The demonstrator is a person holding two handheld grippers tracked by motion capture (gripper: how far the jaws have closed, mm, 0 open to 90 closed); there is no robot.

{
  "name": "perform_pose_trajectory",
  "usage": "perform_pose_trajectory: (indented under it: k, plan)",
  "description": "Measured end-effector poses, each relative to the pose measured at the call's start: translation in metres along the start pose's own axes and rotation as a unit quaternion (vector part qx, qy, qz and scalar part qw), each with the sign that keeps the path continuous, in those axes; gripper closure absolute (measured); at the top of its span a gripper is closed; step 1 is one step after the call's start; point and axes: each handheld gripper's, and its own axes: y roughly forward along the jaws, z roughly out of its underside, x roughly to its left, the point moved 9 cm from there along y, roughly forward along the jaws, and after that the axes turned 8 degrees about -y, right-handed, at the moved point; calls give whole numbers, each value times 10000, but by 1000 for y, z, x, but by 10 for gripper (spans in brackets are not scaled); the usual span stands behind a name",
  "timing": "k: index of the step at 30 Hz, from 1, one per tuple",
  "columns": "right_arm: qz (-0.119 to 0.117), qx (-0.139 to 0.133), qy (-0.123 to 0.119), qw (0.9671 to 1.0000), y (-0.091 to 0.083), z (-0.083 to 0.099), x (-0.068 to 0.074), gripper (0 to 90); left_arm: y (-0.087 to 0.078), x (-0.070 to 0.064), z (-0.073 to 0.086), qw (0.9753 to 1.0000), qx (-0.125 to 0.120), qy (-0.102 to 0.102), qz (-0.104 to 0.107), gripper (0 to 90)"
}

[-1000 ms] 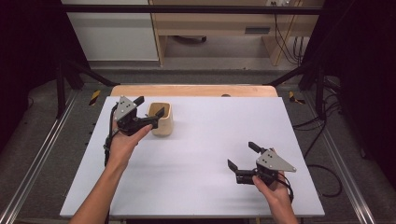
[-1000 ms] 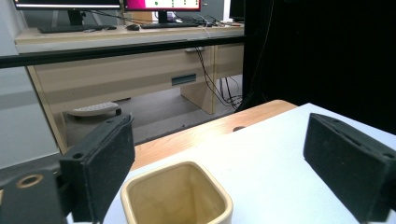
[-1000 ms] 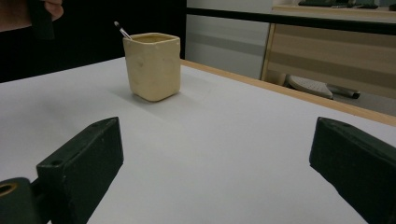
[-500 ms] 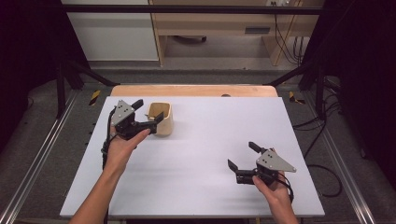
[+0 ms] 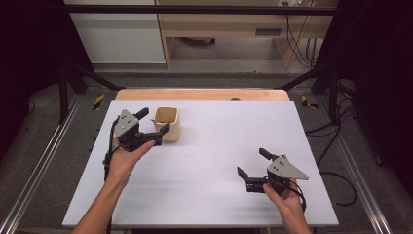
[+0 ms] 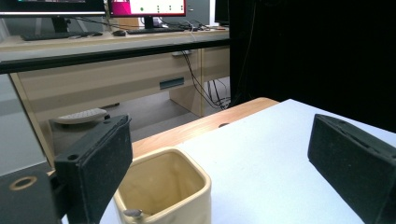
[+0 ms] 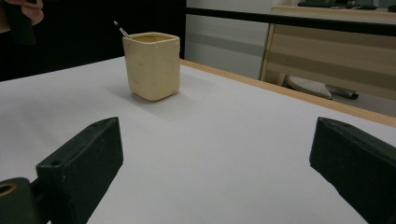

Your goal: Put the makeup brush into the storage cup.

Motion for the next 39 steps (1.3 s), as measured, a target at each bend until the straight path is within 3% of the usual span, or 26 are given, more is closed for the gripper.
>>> perform_pose_trajectory:
  k: [20,25,39]
  plan:
    - [34,0,4,10000,-1,0,-2,31,-14,-22,13,9990,-128,-190,381,41]
    - [41,3,1,10000,-2,0,-2,30,-17,-27,19,9989,-67,-92,457,38]
    - [113,-18,44,9999,-6,0,-7,30,-31,-32,33,9986,-48,-98,509,22]
